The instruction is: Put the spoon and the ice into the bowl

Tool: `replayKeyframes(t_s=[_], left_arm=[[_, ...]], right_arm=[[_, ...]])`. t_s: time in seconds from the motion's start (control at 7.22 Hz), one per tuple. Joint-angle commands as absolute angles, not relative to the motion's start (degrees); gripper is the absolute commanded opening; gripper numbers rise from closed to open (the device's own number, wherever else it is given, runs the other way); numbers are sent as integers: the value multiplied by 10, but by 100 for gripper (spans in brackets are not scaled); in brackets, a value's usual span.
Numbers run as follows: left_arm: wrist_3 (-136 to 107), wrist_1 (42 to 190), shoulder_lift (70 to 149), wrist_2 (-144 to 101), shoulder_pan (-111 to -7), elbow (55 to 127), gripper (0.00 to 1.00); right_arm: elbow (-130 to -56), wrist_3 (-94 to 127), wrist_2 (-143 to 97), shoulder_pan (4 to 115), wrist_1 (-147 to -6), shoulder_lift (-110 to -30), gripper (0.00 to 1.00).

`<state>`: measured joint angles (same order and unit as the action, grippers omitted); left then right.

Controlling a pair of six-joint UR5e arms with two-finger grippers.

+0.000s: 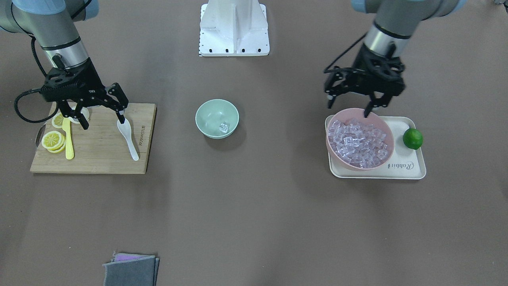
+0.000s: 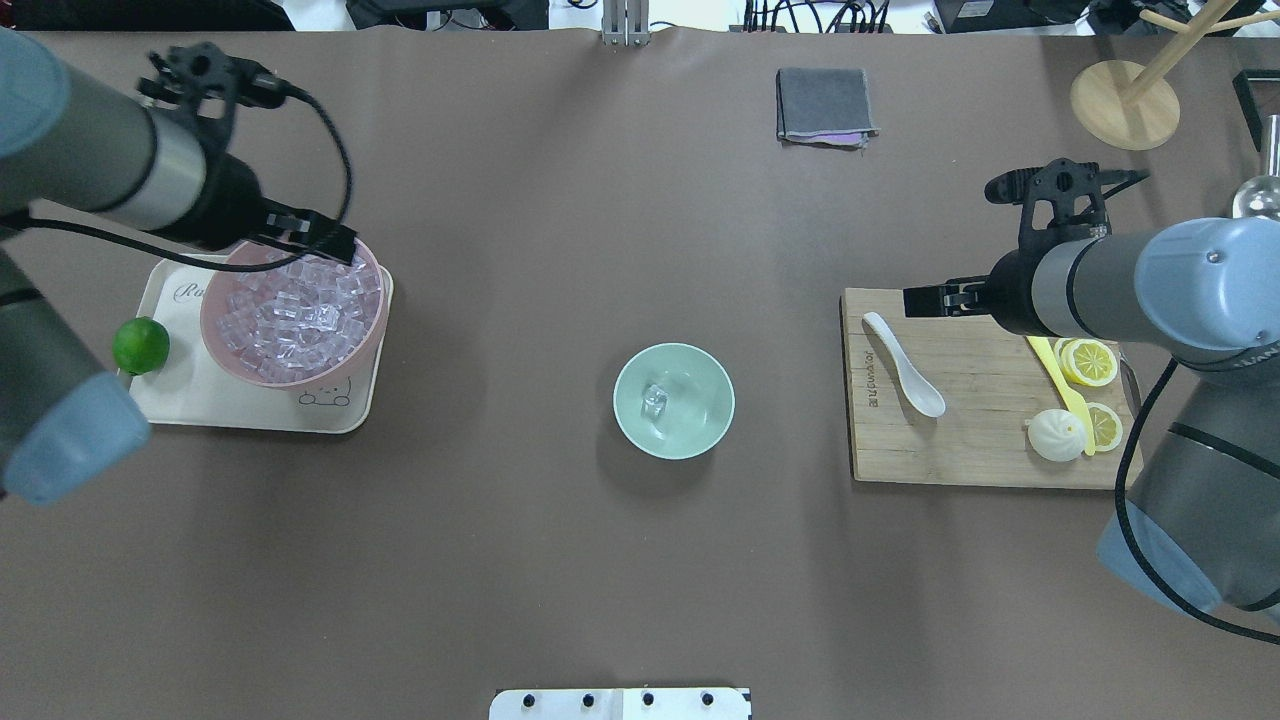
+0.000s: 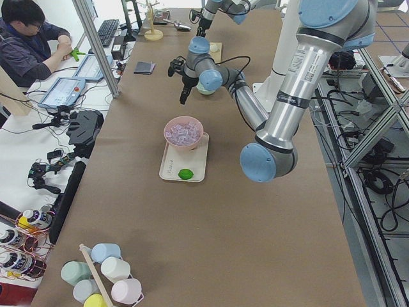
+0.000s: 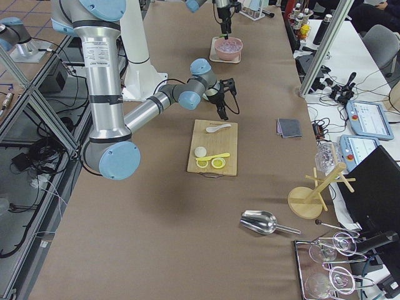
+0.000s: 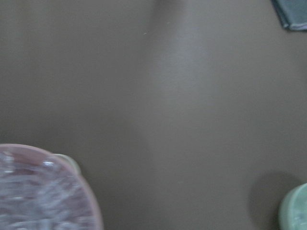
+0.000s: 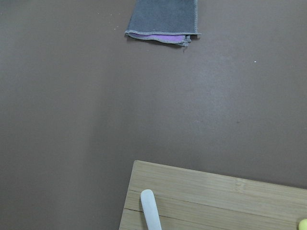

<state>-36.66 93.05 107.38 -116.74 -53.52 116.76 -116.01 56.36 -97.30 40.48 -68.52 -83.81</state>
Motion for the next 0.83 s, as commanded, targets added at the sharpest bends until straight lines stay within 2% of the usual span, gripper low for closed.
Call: replayKeyframes(t_s=[0.0,0.28,0.42,0.69], left_arm=[[-75,908,973,-1251,-727,1129,97],[168,913,956,-1316,-879,988,98],[253,916,938,-1324,-905,953,98],[254,913,926,-1323,-909,941,98]], right_arm=[[-1158,568,-961,394,-686,-834,100],[-1131,568,-949,382,-686,-811,100],[-1102,560,-935,371,-686,-791,100],[-1095,458,-933,368,-684,-792,99]])
